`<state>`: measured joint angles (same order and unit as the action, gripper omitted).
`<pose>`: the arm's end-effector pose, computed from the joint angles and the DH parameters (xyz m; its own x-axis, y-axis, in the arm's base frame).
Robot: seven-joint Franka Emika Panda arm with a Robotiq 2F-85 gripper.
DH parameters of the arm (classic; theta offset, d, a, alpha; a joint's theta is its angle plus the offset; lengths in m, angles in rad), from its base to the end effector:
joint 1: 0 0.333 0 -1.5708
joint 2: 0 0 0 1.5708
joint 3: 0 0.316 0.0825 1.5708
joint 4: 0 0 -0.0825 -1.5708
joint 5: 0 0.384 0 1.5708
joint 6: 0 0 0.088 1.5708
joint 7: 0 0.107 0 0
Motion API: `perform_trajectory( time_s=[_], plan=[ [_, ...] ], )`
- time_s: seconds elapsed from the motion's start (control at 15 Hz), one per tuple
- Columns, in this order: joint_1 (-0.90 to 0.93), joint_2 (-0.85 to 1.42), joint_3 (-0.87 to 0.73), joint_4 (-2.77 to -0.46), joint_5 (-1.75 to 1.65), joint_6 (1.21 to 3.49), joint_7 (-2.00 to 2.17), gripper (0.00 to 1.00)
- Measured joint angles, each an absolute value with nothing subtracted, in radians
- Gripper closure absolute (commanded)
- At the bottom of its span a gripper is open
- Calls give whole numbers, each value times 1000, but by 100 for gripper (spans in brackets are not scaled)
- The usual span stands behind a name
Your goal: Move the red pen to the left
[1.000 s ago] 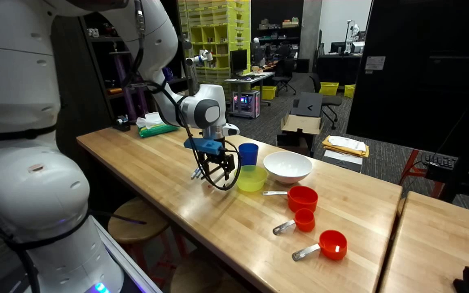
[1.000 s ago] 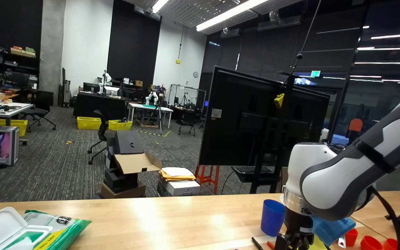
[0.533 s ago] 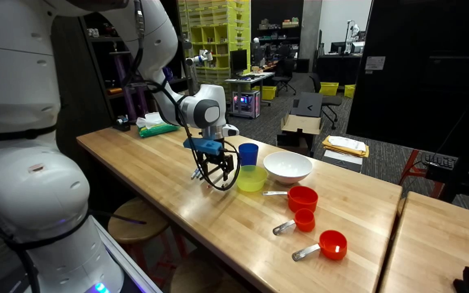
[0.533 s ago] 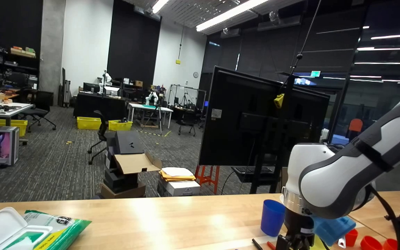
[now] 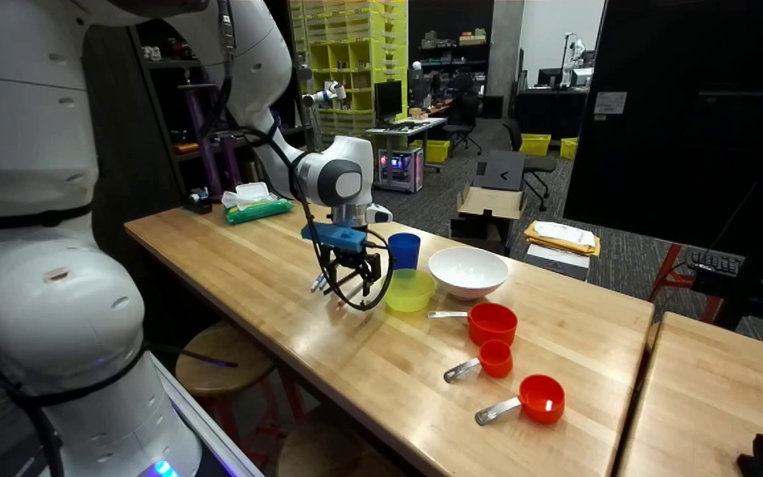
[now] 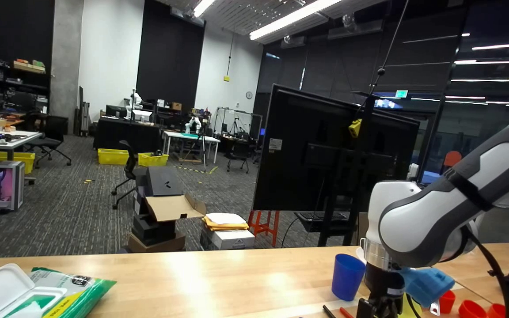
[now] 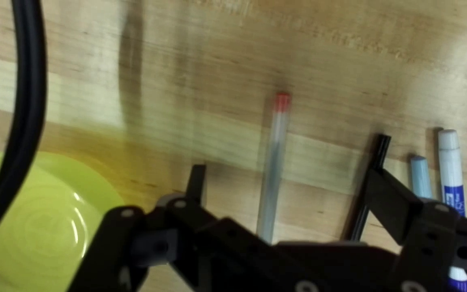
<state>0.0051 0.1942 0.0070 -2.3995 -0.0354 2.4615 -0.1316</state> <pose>0.4855 0.0060 0.2247 0.9764 0.1703 -0.1331 0.1718 -0.9851 -0.0004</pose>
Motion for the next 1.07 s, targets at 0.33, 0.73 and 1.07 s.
perform_trajectory(
  time_s=[0.33,0.73,1.07],
  plan=[
    [2,194,6,-2392,-38,2456,-139,0],
    [2,201,5,-2392,-80,2463,-118,0],
    [2,216,-7,-2392,-122,2473,-82,0]
  ],
)
